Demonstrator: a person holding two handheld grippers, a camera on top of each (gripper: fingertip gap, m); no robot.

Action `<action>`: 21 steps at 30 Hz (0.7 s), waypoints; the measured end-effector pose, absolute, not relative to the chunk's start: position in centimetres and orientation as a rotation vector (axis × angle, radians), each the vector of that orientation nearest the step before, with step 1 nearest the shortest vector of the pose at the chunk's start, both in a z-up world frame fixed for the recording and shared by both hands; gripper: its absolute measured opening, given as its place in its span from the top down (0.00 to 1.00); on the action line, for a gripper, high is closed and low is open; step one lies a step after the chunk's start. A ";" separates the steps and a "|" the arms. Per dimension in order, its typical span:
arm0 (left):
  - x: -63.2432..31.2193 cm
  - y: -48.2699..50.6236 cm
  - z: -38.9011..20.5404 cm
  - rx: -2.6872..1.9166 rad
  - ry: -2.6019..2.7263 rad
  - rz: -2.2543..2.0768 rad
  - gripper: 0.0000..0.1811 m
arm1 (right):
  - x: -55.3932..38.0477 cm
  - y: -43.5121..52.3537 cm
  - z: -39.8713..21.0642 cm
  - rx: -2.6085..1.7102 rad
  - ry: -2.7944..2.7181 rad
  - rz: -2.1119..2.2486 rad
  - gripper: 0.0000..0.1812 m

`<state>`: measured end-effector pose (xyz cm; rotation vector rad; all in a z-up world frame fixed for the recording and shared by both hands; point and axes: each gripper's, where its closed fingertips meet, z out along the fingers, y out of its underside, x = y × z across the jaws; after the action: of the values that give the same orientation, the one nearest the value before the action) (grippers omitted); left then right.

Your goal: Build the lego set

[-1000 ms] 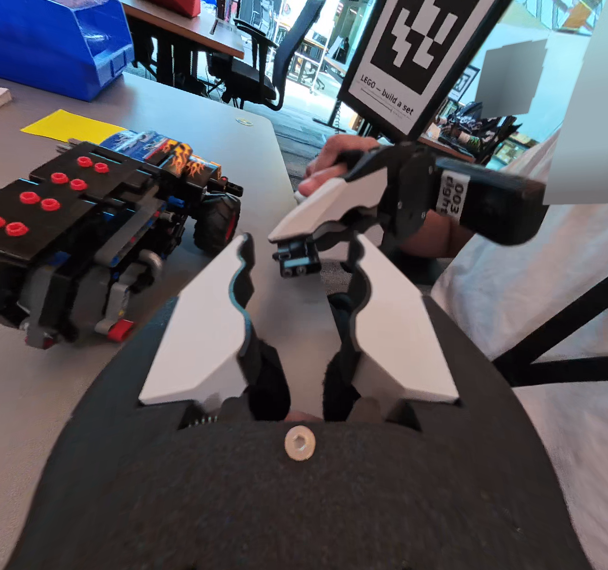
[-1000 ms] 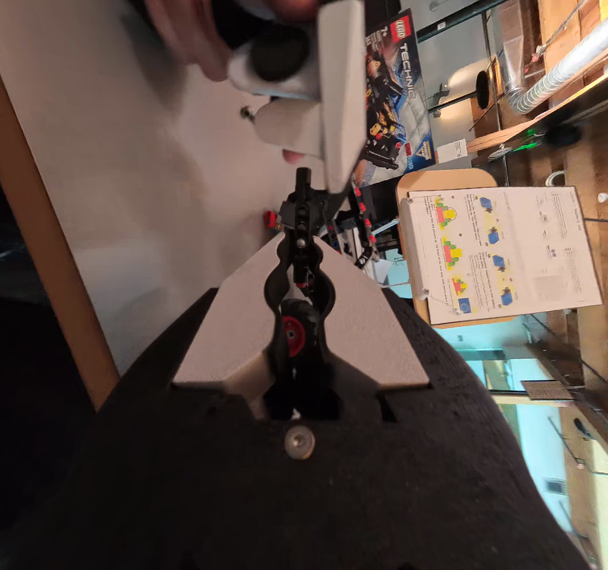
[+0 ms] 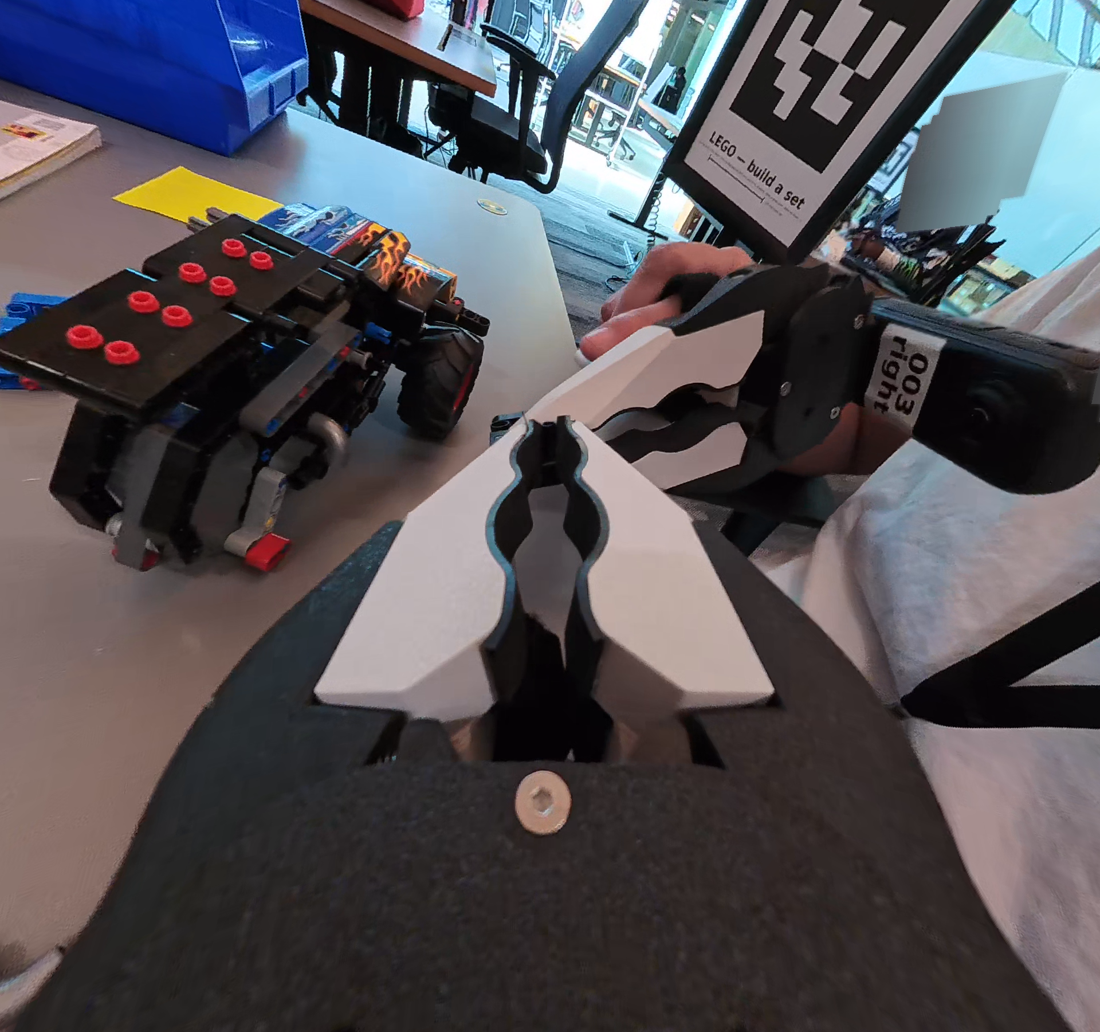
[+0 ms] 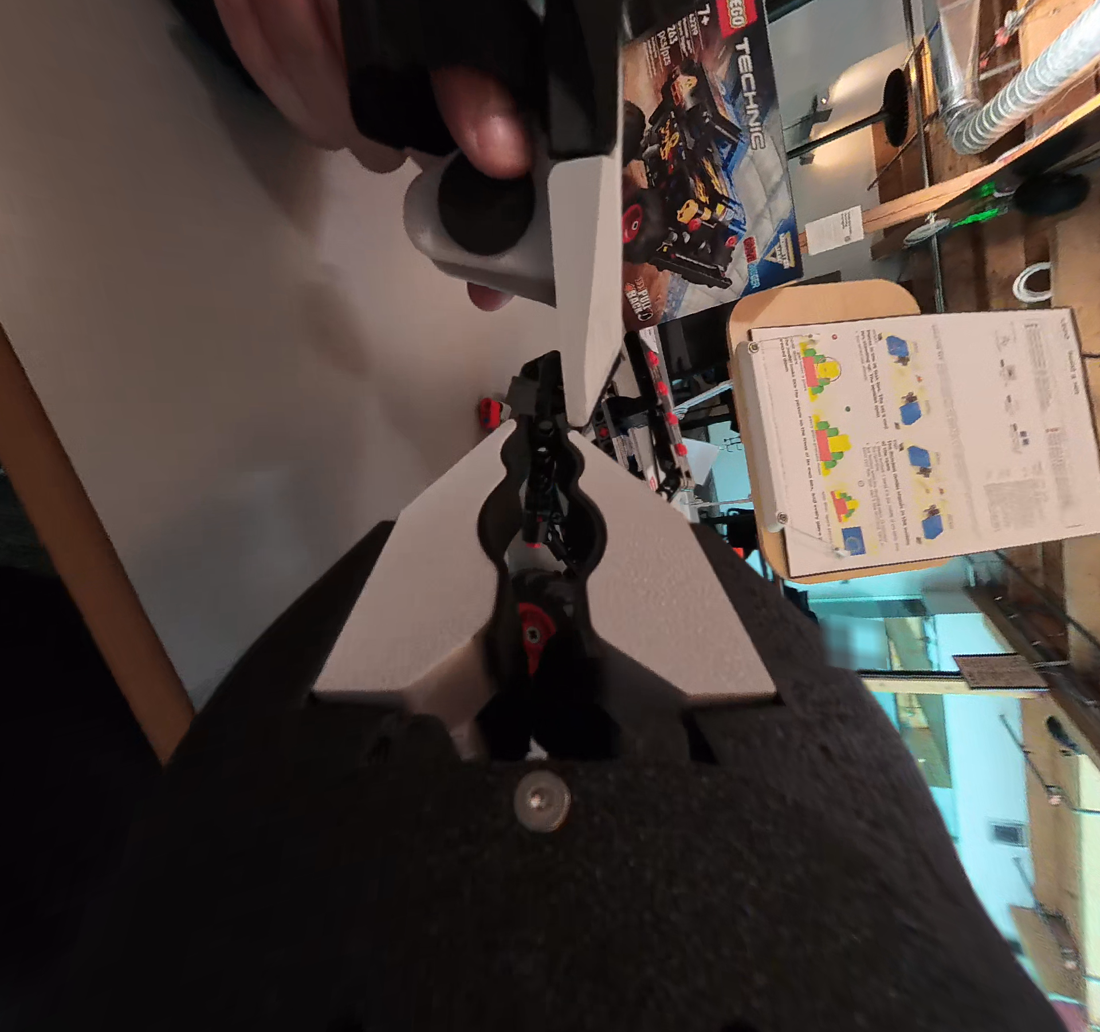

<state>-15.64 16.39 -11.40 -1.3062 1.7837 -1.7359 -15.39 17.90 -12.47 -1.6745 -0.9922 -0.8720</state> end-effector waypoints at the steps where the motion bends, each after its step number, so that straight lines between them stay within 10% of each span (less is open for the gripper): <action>1: -15.6 16.4 -11.6 -1.307 1.797 -1.714 0.98 | -15.3 17.9 -12.7 -1.671 -1.014 -0.892 0.95; 21: -15.6 20.5 -9.6 -1.331 1.683 -1.769 1.00 | -15.9 18.6 -14.9 -1.713 -1.069 -0.785 0.95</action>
<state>-15.64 20.51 -9.61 -1.3315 1.6828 -1.7689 -15.86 18.56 -14.88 -1.7127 -1.0689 -0.7848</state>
